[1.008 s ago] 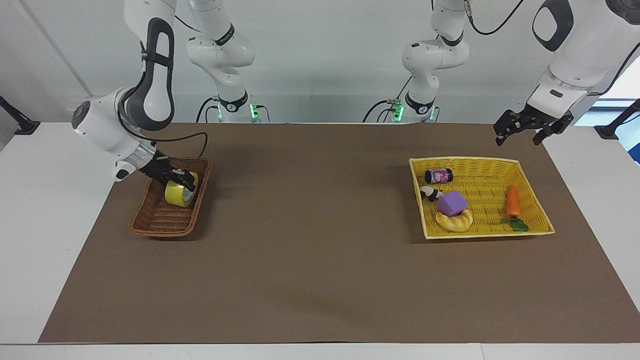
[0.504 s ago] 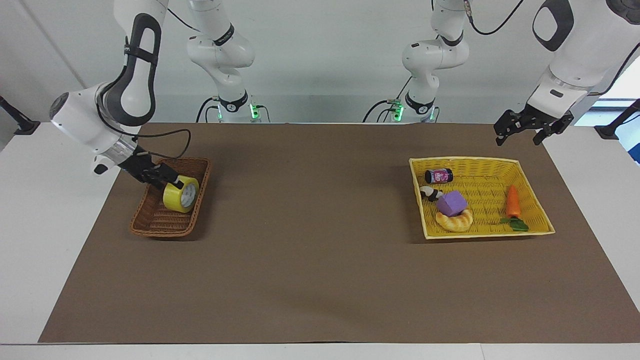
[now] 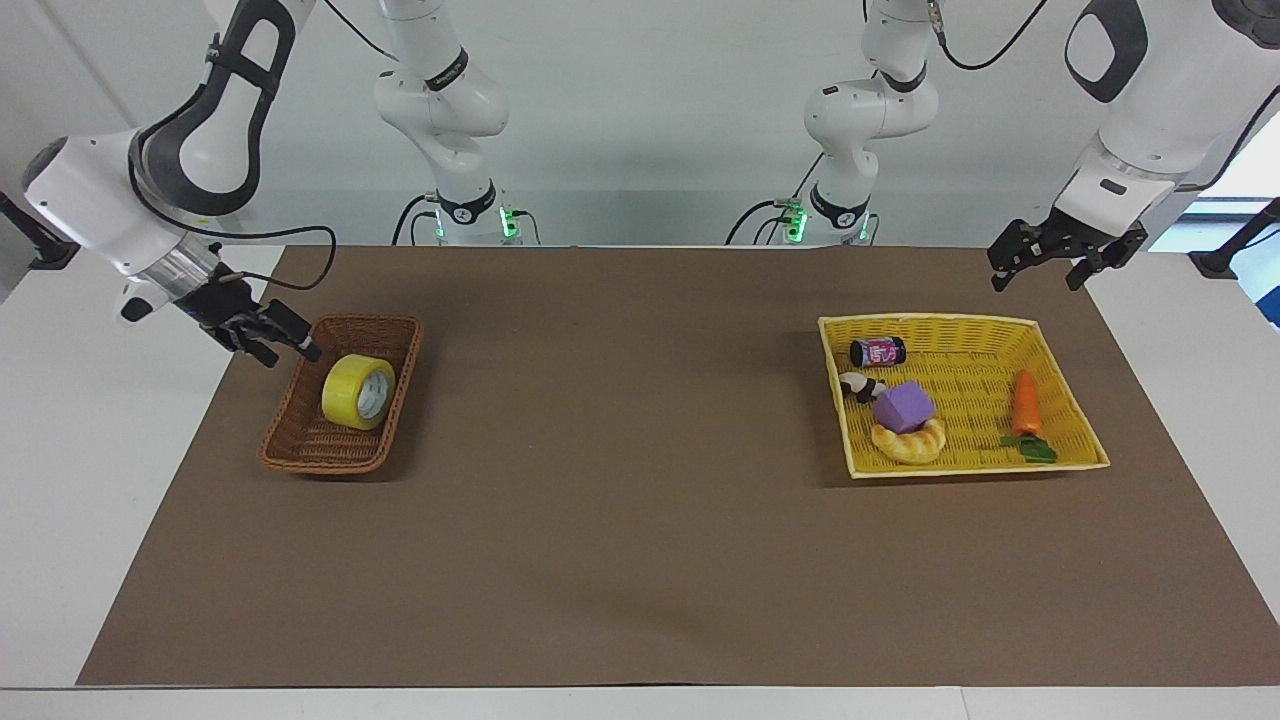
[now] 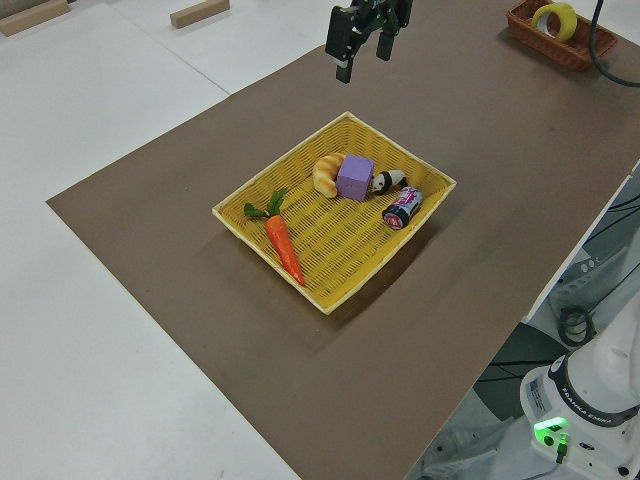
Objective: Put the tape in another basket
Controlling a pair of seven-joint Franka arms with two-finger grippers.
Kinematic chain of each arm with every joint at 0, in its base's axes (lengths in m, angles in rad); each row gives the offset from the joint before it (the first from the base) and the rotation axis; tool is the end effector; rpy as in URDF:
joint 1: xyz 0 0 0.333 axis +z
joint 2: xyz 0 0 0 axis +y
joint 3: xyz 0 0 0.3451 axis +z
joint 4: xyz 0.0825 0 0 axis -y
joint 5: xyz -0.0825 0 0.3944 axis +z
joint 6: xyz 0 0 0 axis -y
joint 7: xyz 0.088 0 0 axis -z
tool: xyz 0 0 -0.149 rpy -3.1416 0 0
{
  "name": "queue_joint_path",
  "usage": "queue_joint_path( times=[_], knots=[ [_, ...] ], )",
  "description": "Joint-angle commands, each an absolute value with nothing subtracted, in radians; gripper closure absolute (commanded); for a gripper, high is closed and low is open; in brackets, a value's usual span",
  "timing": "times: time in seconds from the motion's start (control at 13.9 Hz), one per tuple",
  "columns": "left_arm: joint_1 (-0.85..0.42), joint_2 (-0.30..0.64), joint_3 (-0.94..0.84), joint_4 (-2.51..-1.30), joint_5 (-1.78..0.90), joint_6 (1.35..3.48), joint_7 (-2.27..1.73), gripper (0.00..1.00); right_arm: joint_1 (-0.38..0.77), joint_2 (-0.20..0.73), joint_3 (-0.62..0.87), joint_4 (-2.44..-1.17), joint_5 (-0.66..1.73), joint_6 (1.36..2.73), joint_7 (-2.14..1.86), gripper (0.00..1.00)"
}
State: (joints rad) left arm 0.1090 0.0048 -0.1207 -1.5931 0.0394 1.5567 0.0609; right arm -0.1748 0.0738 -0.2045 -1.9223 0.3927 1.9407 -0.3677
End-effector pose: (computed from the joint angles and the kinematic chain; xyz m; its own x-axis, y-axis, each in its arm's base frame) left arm 0.5625 -0.0005 0.5971 0.9965 -0.0719 -0.0434 -0.0735 -0.9966 -0.0362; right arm 0.5582 -0.1763 0.4376 0.9838 -0.1722 0.0487 -0.1458 -0.9290 -0.3402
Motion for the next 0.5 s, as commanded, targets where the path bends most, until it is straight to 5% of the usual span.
queue_joint_path(
  times=[0.0,0.43],
  knots=[
    [0.118,0.011,-0.127,-1.574,0.051,1.539,0.071,0.0,-0.125,0.049,-0.193,-1.861,0.277,1.914,-0.333,0.0],
    [0.118,0.011,-0.127,-1.574,0.051,1.539,0.071,0.0,0.13,-0.043,-0.192,-1.825,0.043,1.841,0.059,0.0]
  ],
)
